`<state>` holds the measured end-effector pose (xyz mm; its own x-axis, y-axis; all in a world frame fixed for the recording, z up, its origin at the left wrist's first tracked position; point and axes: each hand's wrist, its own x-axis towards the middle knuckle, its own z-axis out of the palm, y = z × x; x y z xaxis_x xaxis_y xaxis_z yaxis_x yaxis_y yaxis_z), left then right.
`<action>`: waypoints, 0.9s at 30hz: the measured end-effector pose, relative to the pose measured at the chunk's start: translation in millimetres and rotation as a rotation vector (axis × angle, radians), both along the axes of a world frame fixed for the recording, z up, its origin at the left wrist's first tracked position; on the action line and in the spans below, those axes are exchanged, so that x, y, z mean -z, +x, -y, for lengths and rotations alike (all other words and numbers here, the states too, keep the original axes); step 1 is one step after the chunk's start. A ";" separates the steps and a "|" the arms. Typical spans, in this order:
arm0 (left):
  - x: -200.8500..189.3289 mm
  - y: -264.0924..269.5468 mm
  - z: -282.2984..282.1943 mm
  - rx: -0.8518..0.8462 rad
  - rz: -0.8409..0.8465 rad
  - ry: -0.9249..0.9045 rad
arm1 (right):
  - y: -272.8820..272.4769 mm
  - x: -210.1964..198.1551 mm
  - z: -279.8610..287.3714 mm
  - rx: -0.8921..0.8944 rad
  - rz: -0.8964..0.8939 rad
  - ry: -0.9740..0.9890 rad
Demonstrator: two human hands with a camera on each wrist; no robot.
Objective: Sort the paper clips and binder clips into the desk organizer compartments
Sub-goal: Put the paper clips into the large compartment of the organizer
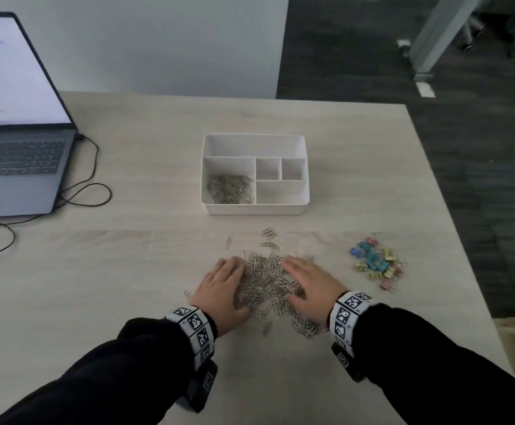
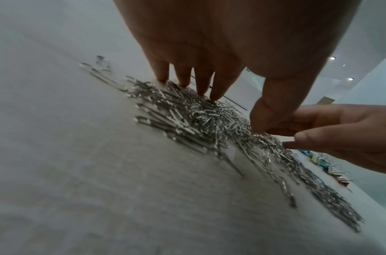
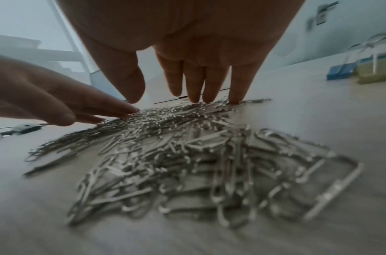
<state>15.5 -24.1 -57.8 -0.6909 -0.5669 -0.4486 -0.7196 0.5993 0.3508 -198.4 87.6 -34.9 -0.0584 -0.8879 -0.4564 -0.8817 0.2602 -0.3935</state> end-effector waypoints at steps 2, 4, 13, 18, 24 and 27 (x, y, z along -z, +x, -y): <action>-6.0 1.2 4.5 -0.002 -0.024 0.009 | -4.0 -6.3 -4.6 -0.014 -0.019 -0.014; -14.9 7.5 14.0 -0.046 0.006 -0.029 | -15.2 -14.1 -9.3 0.009 -0.101 0.023; -29.1 29.5 26.3 -0.114 0.214 0.013 | -29.4 -5.8 -27.0 0.065 -0.046 0.223; -24.8 10.2 15.7 -0.176 0.095 0.062 | -6.3 1.3 -5.5 0.165 0.053 0.139; -24.9 -11.3 16.5 -0.097 0.099 0.043 | 14.5 8.2 25.3 0.135 0.017 0.098; -26.6 -19.9 18.8 -0.048 0.114 0.054 | 19.9 9.2 35.5 0.097 -0.005 0.090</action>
<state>-4.4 -42.9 -31.2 -0.6062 -0.5713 -0.5533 -0.7842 0.5453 0.2962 -178.5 52.1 -44.1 -0.1441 -0.8335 -0.5334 -0.8525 0.3783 -0.3608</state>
